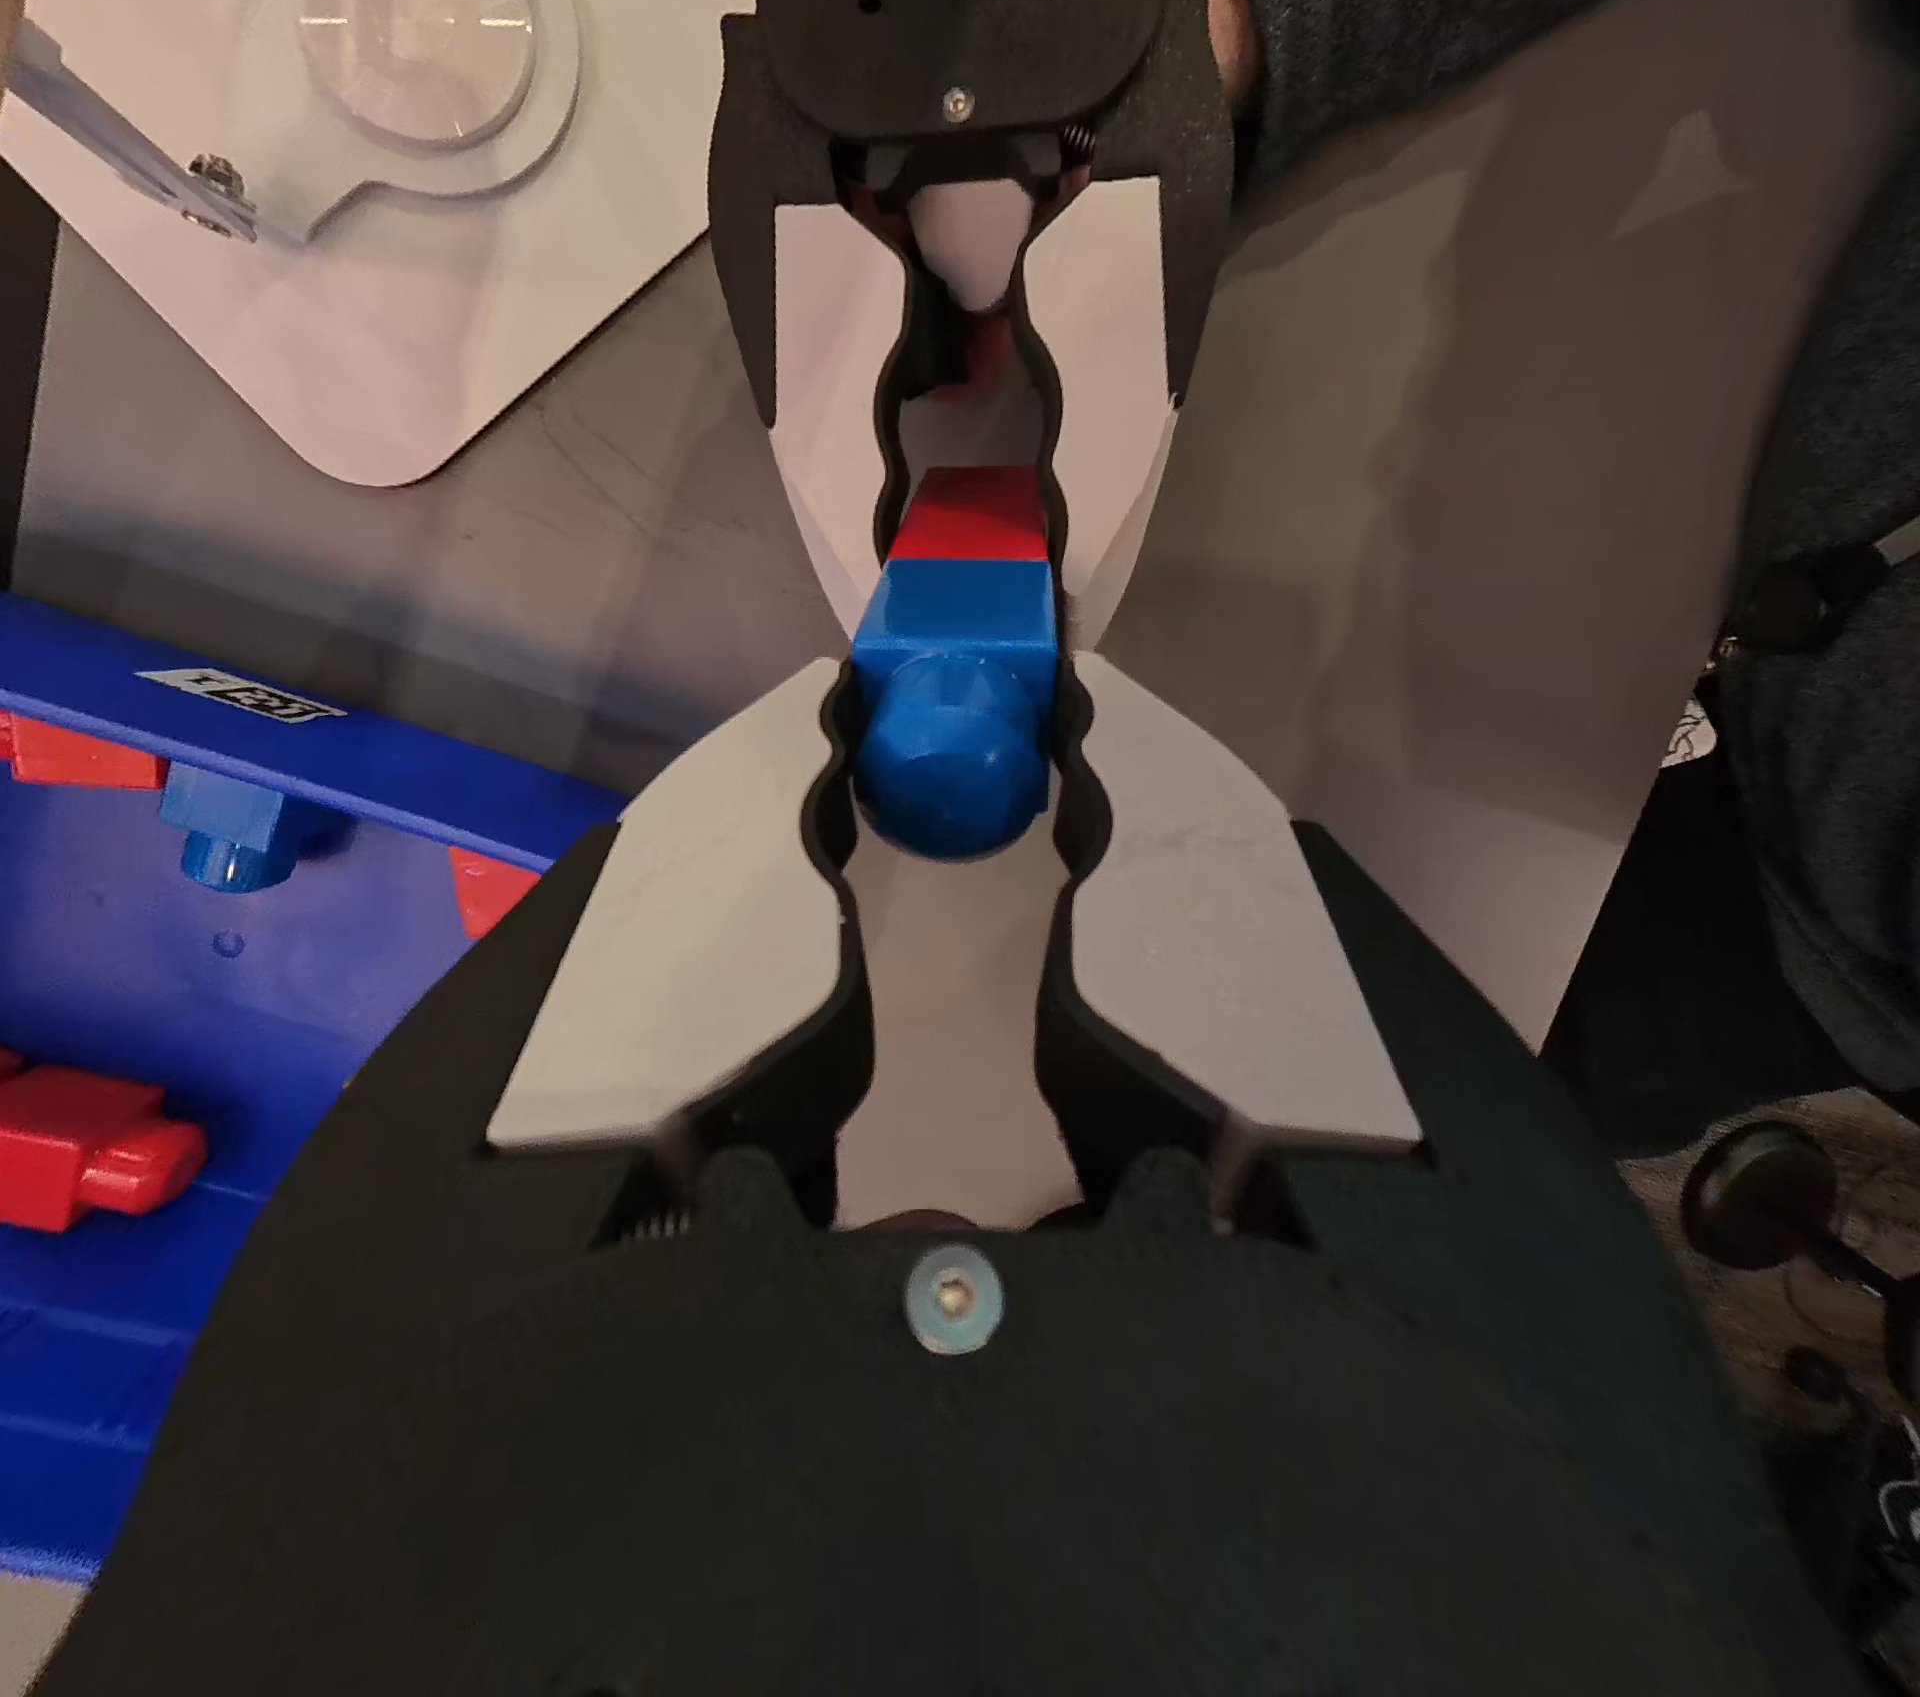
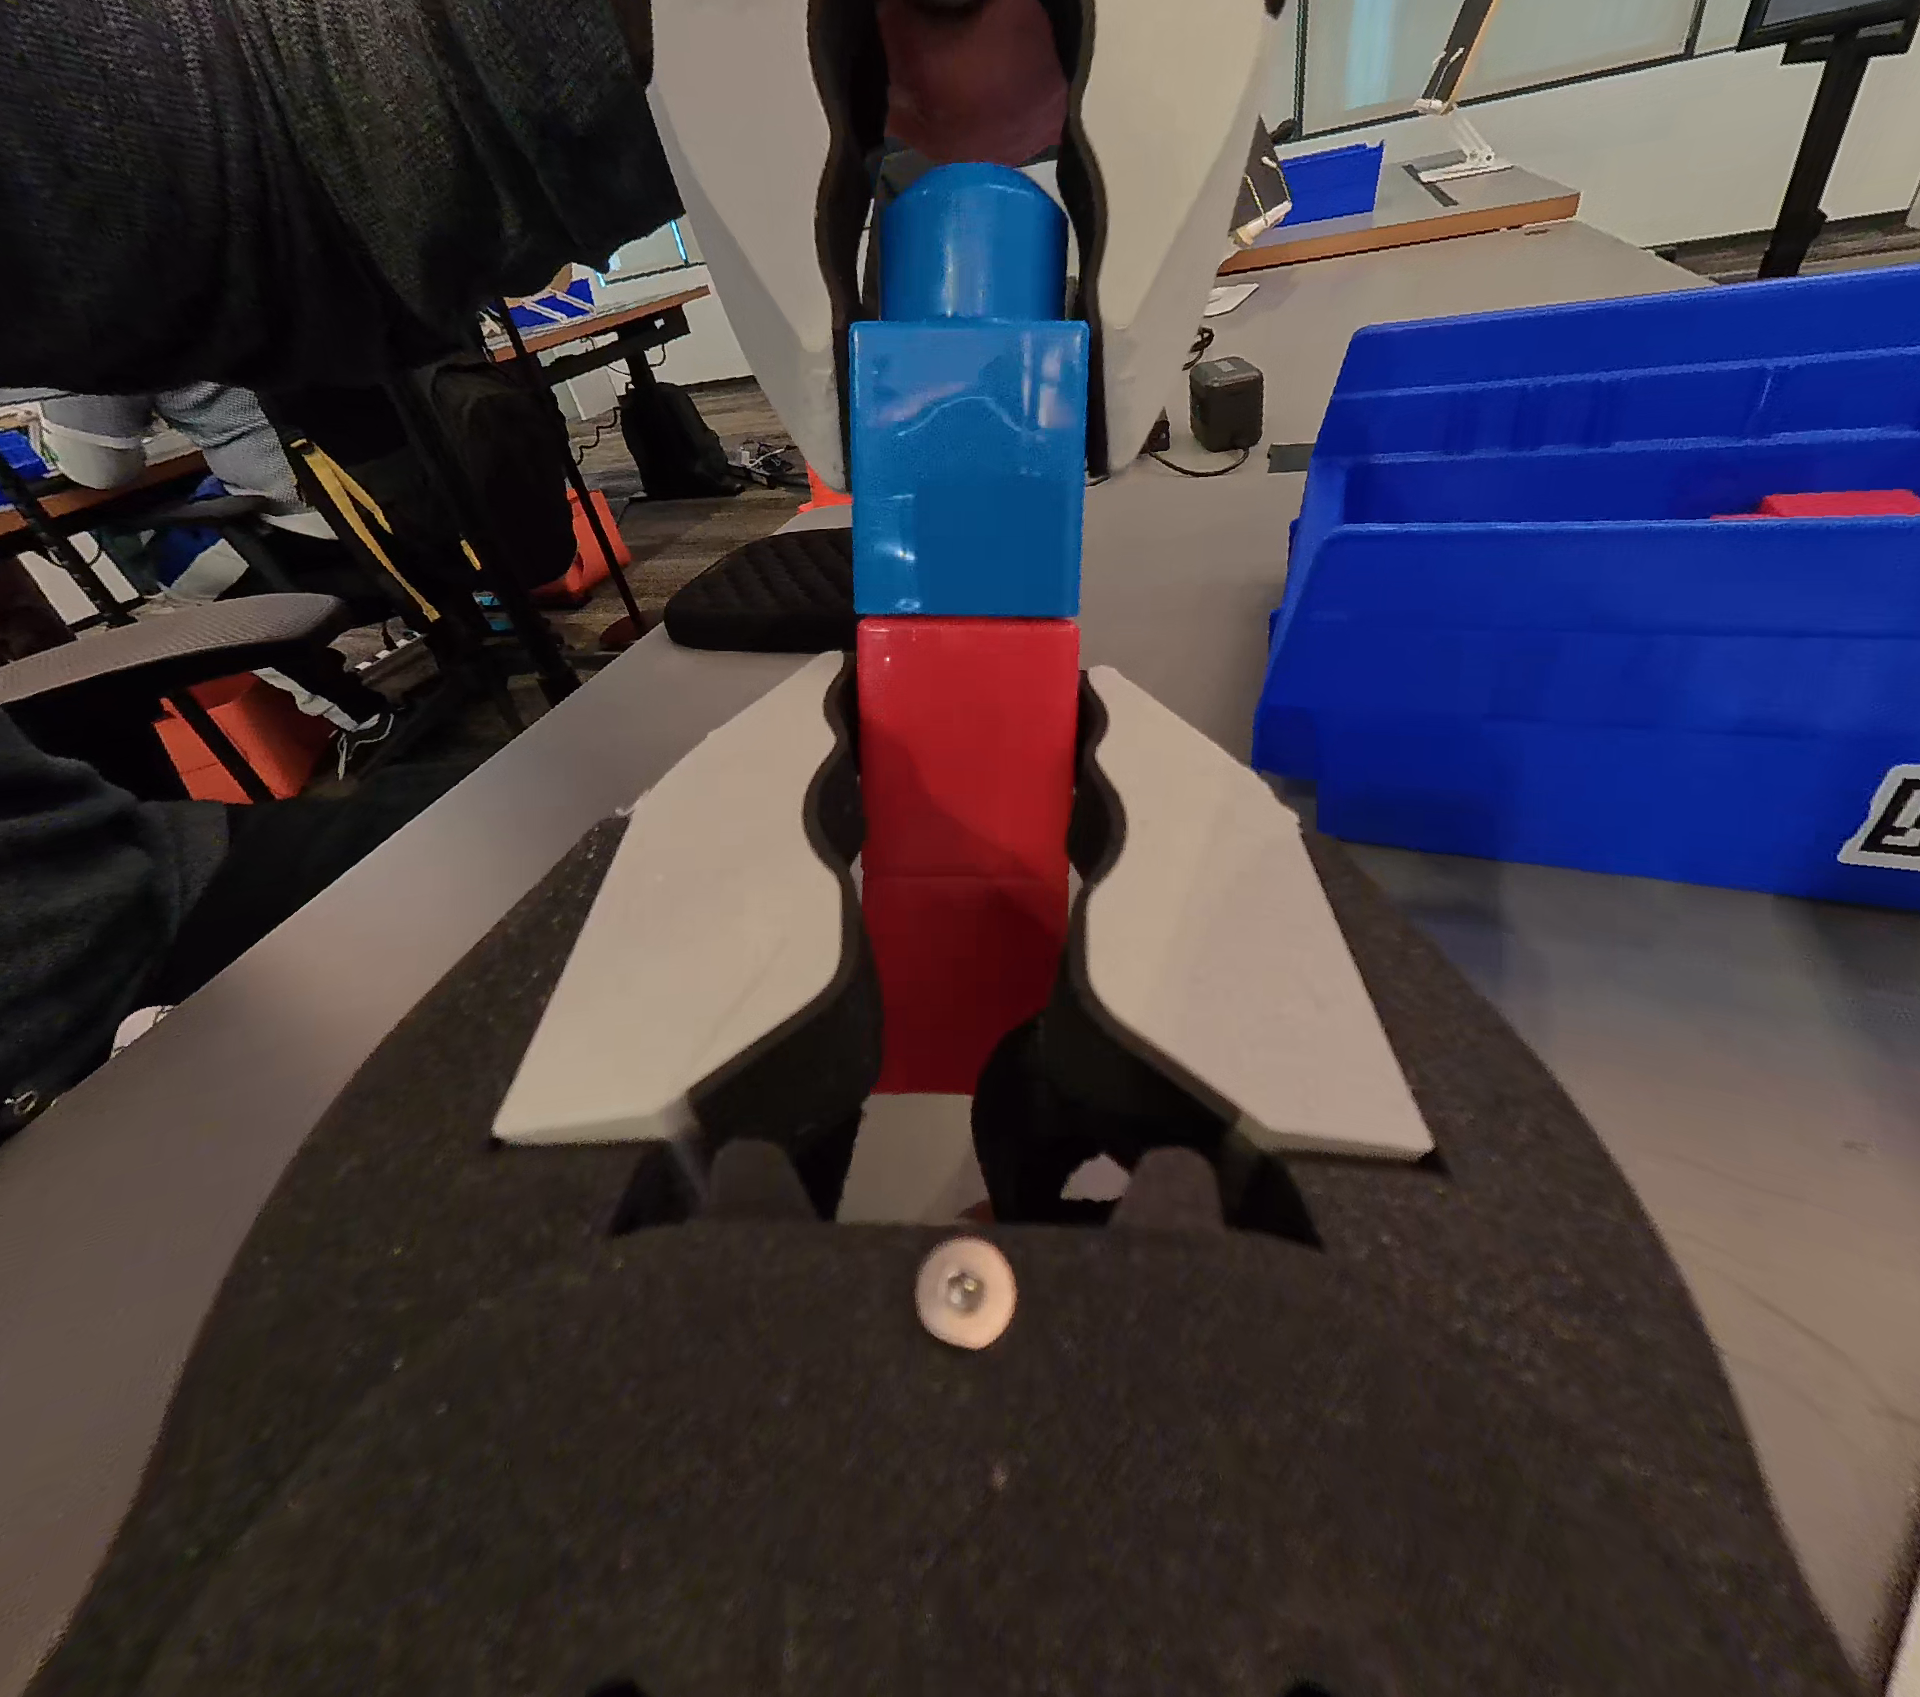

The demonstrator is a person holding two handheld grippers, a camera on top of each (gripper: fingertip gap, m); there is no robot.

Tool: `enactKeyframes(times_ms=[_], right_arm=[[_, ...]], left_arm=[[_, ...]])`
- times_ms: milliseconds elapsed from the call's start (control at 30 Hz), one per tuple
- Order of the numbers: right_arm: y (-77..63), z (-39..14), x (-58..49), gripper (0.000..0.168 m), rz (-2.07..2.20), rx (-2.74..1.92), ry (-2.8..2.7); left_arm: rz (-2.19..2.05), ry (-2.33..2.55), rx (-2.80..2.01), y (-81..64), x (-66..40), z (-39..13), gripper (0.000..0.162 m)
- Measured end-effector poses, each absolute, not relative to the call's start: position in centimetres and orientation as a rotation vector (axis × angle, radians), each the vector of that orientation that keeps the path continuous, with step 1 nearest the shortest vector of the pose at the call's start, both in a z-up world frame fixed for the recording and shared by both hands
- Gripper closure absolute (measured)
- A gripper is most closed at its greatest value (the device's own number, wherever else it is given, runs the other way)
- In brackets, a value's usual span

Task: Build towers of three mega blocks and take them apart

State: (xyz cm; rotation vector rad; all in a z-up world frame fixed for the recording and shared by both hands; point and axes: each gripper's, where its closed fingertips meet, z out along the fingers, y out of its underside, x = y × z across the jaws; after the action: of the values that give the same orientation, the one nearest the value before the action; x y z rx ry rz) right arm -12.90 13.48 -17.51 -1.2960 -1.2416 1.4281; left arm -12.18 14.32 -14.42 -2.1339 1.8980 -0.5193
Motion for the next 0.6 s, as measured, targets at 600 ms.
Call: enactKeyframes(times_ms=[600], right_arm=[[13.42, -17.70, -13.02, 0.133, 1.413, -1.300, -1.257]], left_arm=[[-0.561, 1.839, -2.119, 14.36, -11.43, -14.34, 0.127]])
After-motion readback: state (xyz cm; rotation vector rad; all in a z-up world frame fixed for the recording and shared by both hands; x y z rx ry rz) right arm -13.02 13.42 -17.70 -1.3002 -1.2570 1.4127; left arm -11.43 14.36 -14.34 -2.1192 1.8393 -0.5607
